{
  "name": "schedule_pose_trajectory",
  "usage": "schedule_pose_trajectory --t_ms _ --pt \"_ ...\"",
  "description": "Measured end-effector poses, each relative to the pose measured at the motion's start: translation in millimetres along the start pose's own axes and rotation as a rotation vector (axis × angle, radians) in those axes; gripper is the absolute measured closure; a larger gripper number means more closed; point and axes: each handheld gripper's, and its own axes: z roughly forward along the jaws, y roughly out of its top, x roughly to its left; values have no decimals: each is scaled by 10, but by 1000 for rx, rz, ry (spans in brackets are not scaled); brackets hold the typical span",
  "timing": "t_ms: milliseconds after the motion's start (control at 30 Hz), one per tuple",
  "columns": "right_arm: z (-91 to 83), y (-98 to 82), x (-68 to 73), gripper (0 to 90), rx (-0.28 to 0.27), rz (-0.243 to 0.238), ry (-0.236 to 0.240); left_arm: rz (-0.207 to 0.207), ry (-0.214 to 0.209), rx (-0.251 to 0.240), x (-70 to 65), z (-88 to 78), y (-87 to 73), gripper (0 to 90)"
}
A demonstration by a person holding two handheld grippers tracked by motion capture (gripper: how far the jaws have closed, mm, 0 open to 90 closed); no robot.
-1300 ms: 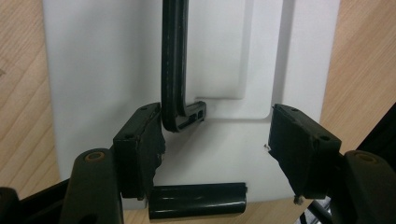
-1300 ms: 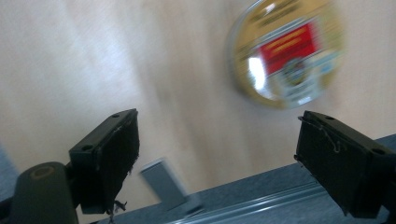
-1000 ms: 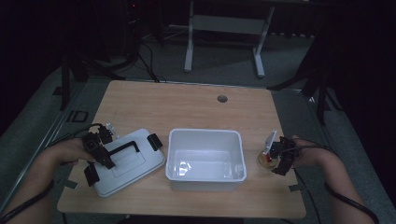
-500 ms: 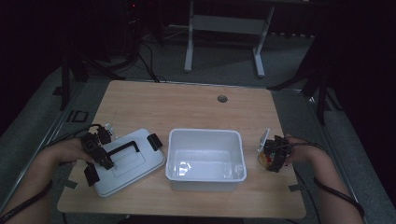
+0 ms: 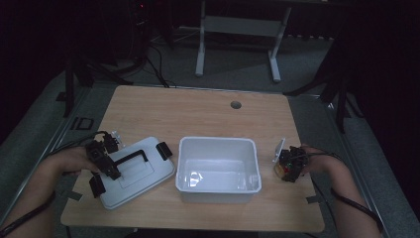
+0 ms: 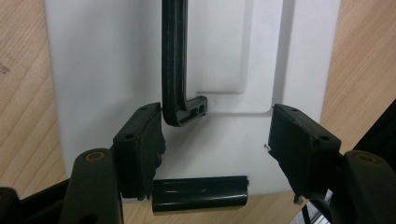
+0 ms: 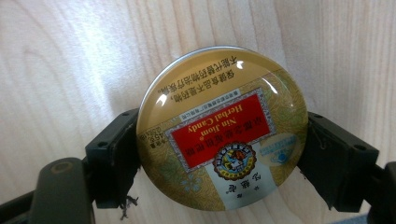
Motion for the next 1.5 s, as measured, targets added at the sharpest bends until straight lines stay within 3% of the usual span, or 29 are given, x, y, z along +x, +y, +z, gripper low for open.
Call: schedule_pose_trajectory --t_ms 267,533,767,1200,1500 --pt "-301 67 121 200 6 14 15 11 9 5 -19 -13 21 351" --pt "-616 162 292 200 5 0 -19 19 15 7 -37 -42 29 351" --pt "-834 259 432 200 22 39 -31 18 16 9 -45 -44 19 351" --pt "-1244 501 654 201 14 8 -12 19 20 16 -56 -63 11 351" --pt "-1426 725 724 201 2 -34 -35 19 25 16 -64 -67 7 351"
